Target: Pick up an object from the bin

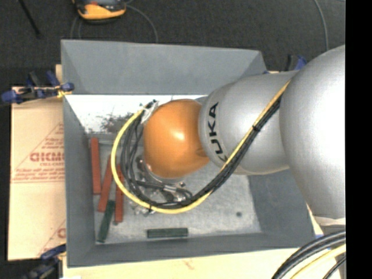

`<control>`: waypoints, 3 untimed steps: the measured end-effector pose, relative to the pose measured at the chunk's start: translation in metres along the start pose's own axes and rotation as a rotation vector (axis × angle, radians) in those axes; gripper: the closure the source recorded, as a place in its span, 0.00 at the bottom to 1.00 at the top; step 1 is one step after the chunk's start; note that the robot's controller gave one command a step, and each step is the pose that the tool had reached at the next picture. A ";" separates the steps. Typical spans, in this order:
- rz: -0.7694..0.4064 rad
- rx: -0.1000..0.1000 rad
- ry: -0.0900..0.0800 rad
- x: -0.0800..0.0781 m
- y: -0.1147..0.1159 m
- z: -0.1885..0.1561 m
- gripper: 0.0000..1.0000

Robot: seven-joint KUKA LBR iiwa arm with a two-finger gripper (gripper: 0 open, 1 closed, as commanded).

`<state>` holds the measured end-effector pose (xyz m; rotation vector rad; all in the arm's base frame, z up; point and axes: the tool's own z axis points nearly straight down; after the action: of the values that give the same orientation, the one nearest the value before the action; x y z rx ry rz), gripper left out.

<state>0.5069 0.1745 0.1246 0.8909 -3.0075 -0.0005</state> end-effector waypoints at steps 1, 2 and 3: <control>0.017 0.003 -0.007 0.000 -0.002 -0.021 1.00; -0.150 0.002 -0.006 -0.001 -0.026 -0.063 1.00; -0.292 0.008 -0.015 -0.013 -0.035 -0.076 1.00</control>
Offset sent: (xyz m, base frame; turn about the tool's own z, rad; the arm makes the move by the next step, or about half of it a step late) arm 0.0321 -0.0445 0.1027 -0.3046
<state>0.5370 0.1524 0.2005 1.3254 -2.8611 0.0046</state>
